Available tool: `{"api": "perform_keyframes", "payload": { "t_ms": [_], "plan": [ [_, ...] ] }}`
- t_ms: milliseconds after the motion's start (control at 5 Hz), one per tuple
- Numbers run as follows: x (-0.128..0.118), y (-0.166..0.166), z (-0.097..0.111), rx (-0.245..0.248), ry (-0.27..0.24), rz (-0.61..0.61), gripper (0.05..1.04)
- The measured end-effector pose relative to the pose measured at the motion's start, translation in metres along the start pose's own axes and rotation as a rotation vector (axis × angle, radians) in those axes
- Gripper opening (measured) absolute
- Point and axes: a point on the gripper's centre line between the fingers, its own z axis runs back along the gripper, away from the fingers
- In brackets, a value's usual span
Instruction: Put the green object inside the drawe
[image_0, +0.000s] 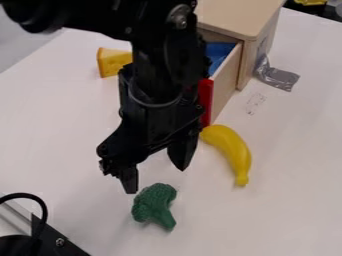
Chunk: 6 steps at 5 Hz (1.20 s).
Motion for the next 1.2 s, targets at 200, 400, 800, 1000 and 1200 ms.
{"api": "perform_keyframes", "payload": {
  "t_ms": [200,400,800,1000,1200],
  "plan": [
    [-0.001,0.002,-0.002,0.012,0.002,-0.004,1.0],
    [-0.004,0.003,-0.01,0.018,0.0,-0.008,1.0],
    [-0.004,0.006,-0.03,0.022,-0.019,0.012,1.0],
    [-0.005,0.009,-0.04,0.02,-0.025,0.035,1.0],
    [-0.006,0.015,-0.047,0.017,-0.033,0.059,1.0]
  ]
}}
